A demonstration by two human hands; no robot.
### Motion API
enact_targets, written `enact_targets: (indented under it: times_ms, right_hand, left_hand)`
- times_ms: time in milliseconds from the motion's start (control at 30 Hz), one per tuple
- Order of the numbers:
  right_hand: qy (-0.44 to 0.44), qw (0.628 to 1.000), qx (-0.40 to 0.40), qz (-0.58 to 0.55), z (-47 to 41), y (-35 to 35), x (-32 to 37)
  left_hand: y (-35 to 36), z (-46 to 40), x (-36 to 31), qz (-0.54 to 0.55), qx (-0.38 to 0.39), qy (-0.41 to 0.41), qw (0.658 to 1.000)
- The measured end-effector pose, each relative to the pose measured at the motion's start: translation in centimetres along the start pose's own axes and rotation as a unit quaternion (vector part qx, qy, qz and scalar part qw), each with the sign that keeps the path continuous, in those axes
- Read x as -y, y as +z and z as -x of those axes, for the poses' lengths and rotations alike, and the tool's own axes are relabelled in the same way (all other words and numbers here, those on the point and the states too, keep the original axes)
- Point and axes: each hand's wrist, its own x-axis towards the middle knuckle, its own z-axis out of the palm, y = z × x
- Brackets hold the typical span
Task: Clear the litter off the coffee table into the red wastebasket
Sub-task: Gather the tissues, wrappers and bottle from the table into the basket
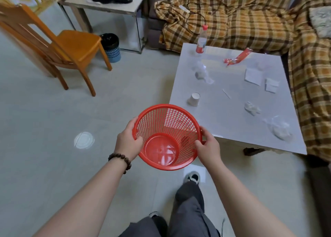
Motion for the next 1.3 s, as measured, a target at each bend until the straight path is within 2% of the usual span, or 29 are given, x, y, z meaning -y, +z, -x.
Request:
enact_targets:
  times_ms: [300,467,800,967,1033,1133,1300]
  right_hand:
    - [0.033,0.990,0.137,0.004,-14.4,3.1,-1.6]
    - [0.077,0.973,0.185,0.110,-21.1,2.6,-4.7]
    - [0.014,0.916,0.199,0.348,-26.4,5.3,-12.2]
    - [0.017,0.903,0.190,0.386,-27.7,7.8,-14.8]
    - [0.028,0.911,0.177,0.372,-28.5,8.0,-15.2]
    - [0.063,0.946,0.144,0.284,-29.6,7.9,-13.7]
    - [0.012,0.991,0.072,0.110,-30.2,7.6,-5.9]
  left_hand:
    - [3.5,-9.4,-0.3,-0.047,-0.063,-0.097,0.992]
    - [5.5,-12.8,-1.6,-0.084,-0.098,-0.146,0.981]
    - [7.6,-17.2,0.1,-0.162,-0.144,-0.172,0.961]
    - [7.4,-19.2,1.6,-0.184,-0.149,-0.171,0.956]
    - [7.6,-19.7,1.7,-0.182,-0.145,-0.173,0.957]
    - [8.0,-20.3,1.1,-0.177,-0.130,-0.167,0.961]
    - [8.5,-21.4,-1.3,-0.189,-0.108,-0.146,0.965]
